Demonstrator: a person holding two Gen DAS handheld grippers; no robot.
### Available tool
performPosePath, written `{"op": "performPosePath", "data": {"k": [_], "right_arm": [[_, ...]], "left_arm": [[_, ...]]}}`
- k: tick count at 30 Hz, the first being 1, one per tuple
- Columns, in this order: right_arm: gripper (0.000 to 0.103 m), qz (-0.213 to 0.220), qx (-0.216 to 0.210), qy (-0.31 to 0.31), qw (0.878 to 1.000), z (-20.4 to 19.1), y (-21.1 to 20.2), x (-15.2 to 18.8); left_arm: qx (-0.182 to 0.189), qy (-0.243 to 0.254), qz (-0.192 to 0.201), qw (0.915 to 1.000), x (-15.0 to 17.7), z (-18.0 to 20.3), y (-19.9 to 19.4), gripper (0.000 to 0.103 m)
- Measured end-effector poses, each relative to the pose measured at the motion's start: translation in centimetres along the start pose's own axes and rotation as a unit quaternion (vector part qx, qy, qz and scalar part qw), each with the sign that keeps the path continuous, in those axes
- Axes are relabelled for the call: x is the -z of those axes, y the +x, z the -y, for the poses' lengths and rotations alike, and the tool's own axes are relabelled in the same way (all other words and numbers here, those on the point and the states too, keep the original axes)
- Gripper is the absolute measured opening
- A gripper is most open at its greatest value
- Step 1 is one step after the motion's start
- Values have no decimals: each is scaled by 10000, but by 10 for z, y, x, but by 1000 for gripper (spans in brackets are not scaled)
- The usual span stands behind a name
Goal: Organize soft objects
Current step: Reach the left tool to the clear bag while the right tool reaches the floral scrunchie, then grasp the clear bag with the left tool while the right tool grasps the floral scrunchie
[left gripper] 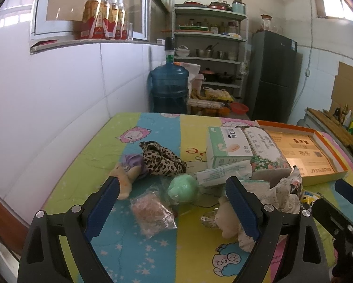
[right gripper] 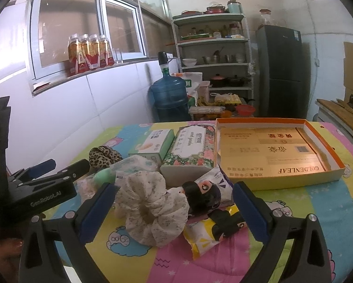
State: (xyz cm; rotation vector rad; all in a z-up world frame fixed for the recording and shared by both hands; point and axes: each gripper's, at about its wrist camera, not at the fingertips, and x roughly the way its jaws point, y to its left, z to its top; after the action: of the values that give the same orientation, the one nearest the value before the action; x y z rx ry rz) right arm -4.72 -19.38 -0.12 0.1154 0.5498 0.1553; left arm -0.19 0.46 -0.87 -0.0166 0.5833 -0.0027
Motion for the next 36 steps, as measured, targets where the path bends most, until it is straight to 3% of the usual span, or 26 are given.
{"op": "performPosePath", "data": {"k": [13,16,21,23,26,31,34,36], "right_arm": [[98,-415,-94,-164,9990,-5,27,19],[86,-563,37,-298,9980,-4,42,24],[51,-807,-121,-274,9963,2,58,30],[45,-773,-155,-238,9966,4,57,31],[25,-642,-317,-175,9973,7,50,29],[23,-318,-436,-239,9983,5,33,25],[23,-265,-549,-267,9978,3,28,22],[23,-242,-579,-322,9975,1,27,20]], "left_arm": [[60,-167,-88,9998,20,-28,6,92],[115,-257,-74,9996,26,-36,8,92],[184,-294,-163,9993,32,-47,13,92],[234,-325,-240,9989,33,-49,17,92],[232,-378,-209,9988,35,-52,26,92],[215,-593,-386,9973,40,-55,44,91],[82,-552,-545,9970,42,-52,62,76],[225,-673,-720,9949,43,-51,73,73]]}}
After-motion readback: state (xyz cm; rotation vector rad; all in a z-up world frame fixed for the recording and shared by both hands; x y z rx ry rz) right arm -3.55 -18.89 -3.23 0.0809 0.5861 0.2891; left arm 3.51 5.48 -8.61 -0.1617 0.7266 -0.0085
